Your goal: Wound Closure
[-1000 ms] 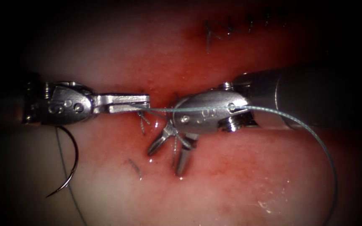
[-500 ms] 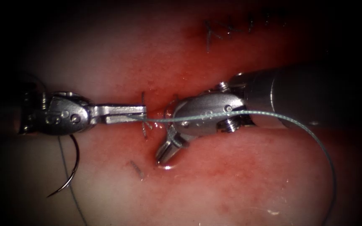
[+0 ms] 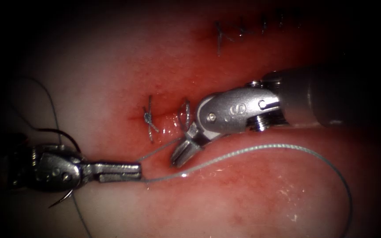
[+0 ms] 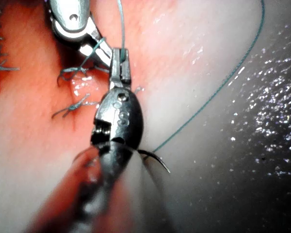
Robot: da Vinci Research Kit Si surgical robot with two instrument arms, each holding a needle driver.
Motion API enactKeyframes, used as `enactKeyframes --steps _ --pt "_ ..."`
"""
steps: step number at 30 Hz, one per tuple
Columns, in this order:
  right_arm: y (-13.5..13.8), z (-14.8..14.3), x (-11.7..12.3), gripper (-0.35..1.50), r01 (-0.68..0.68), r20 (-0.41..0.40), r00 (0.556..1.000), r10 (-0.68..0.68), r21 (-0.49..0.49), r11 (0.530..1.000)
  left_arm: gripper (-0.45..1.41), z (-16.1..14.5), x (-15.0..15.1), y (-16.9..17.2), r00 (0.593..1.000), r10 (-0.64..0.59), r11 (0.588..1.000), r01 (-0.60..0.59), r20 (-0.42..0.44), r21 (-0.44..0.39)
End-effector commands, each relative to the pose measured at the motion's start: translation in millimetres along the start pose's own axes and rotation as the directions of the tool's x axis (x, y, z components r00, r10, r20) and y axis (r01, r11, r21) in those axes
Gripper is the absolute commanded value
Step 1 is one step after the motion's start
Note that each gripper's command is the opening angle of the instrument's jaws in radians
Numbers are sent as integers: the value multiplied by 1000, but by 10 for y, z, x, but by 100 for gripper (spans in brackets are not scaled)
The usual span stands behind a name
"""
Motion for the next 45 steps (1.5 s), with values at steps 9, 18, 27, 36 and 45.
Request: enactKeyframes --steps 9,18,27,36,45 --pt "22 -15 -7 -35 -25 -18 1000 24 -56 998 -45 35 12 79 998 -46 997 48 38 -56" --pt "43 -34 -22 -35 -53 -8 999 52 -117 992 -45 51 31 122 996 -86 993 89 37 -81" --pt "75 -59 -43 -35 -103 -14 995 102 -235 967 -45 63 22 143 993 -109 989 112 42 -92" --pt "90 -63 -67 -35 -162 -65 987 148 -356 920 -45 77 19 166 990 -133 985 137 44 -103" --pt "88 -62 -68 -35 -193 -103 981 166 -401 895 -45 90 44 205 987 -152 981 157 45 -113"
